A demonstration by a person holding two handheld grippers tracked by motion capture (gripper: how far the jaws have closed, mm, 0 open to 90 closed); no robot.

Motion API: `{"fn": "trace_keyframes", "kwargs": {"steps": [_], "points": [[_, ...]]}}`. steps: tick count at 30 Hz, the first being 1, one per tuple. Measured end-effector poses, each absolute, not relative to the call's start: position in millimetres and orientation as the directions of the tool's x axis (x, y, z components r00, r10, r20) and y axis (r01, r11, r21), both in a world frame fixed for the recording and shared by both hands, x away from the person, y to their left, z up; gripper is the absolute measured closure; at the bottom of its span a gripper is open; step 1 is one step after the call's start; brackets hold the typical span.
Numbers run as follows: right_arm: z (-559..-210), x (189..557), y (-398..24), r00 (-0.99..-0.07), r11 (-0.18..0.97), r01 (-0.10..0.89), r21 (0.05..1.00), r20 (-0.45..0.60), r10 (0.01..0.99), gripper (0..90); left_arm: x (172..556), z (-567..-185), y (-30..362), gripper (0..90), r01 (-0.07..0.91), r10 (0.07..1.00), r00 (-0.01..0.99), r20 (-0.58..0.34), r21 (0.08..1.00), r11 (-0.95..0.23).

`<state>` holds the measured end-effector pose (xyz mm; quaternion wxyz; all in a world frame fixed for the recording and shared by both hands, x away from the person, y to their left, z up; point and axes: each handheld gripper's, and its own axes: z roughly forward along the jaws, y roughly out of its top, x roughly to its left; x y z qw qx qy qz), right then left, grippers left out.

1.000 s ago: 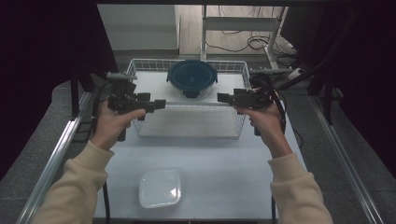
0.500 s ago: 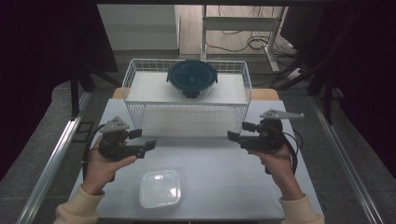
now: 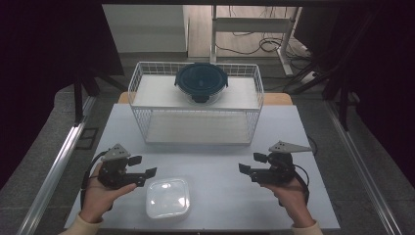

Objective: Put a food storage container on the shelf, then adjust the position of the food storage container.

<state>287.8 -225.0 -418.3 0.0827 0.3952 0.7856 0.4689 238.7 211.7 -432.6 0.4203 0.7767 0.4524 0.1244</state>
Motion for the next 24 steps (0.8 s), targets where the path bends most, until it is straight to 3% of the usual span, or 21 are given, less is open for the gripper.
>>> {"fn": "trace_keyframes", "kwargs": {"steps": [14, 24], "points": [[-431.5, 288.0, -232.3, -0.659, 0.251, 0.584, 0.772, 0.269, 0.703, 24.7, 229.1, -444.9, 218.7, 27.7, 0.622, 0.826, 0.532, -0.188, 0.748, -0.231], [-436.7, 288.9, -239.9, -0.633, 0.249, 0.614, 0.749, 0.279, 0.722, 20.4, 228.0, -447.6, 226.6, 27.3, 0.643, 0.839, 0.501, -0.21, 0.74, -0.199]]}}
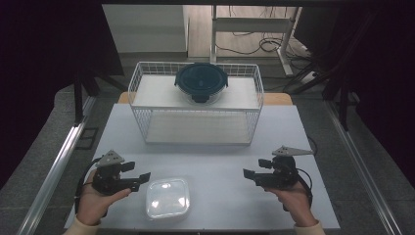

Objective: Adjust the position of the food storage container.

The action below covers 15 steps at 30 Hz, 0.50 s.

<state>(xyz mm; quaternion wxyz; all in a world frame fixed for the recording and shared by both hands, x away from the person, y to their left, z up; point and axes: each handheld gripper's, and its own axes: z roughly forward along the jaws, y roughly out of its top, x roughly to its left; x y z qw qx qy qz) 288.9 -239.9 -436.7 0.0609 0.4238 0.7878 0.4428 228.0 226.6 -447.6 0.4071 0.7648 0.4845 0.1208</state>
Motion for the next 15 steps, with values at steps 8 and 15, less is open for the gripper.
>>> {"fn": "trace_keyframes", "kwargs": {"steps": [8, 15], "points": [[-439.9, 288.4, -238.6, -0.632, 0.248, 0.621, 0.743, 0.288, 0.72, 20.3, 217.5, -445.6, 240.9, 28.4, 0.651, 0.857, 0.473, -0.206, 0.737, -0.182], [-443.9, 290.2, -238.5, -0.627, 0.251, 0.631, 0.734, 0.293, 0.722, 20.3, 203.9, -461.1, 256.4, 39.7, 0.699, 0.87, 0.447, -0.208, 0.689, -0.195]]}}
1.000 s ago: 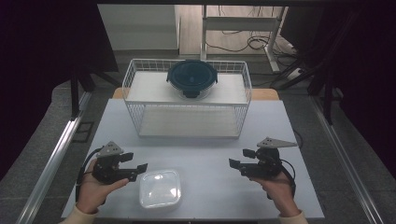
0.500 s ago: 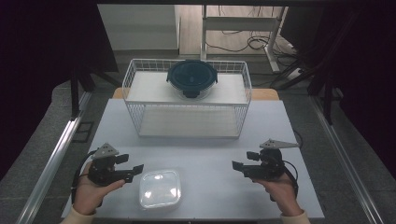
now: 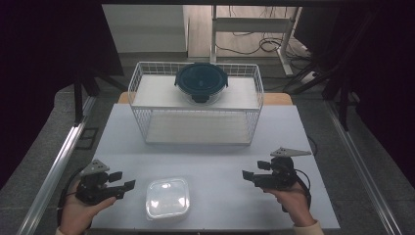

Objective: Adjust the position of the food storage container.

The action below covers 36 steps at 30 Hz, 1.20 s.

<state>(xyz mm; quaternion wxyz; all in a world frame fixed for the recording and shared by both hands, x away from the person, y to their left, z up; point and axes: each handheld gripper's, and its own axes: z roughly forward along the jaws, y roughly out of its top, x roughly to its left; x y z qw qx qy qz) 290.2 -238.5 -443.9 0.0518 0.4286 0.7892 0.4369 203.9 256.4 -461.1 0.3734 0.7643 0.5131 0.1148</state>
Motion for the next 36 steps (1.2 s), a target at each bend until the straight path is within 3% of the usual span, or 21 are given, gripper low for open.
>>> {"fn": "trace_keyframes", "kwargs": {"steps": [8, 20, 26, 36], "points": [[-444.8, 289.4, -235.9, -0.633, 0.264, 0.63, 0.73, 0.287, 0.719, 20.4, 194.8, -479.8, 240.7, 51.3, 0.726, 0.838, 0.512, -0.188, 0.617, -0.305], [-448.0, 291.2, -237.2, -0.624, 0.265, 0.64, 0.721, 0.287, 0.727, 20.4, 188.4, -497.7, 226.3, 84.2, 0.764, 0.783, 0.569, -0.253, 0.514, -0.389], [-449.4, 291.4, -236.7, -0.623, 0.269, 0.644, 0.716, 0.287, 0.728, 20.4, 189.0, -500.9, 216.1, 89.3, 0.761, 0.75, 0.596, -0.288, 0.5, -0.413], [-449.5, 291.5, -237.1, -0.619, 0.265, 0.646, 0.716, 0.288, 0.73, 20.4, 192.0, -503.1, 204.8, 89.7, 0.756, 0.736, 0.611, -0.293, 0.492, -0.431]]}}
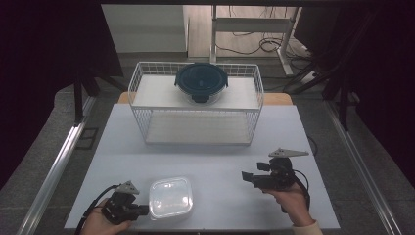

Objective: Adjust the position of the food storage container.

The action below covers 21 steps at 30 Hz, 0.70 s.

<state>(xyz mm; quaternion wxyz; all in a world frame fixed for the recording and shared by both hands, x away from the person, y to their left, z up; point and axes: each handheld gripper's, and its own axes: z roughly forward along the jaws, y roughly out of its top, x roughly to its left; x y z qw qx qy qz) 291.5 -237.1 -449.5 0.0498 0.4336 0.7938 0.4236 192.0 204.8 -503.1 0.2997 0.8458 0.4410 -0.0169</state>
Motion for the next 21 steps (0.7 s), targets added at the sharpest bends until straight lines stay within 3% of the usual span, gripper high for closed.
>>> {"fn": "trace_keyframes", "kwargs": {"steps": [21], "points": [[-450.2, 292.5, -239.6, -0.618, 0.264, 0.645, 0.717, 0.286, 0.732, 20.4, 217.7, -498.6, 140.7, 89.7, 0.69, 0.665, 0.695, -0.273, 0.514, -0.51]]}}
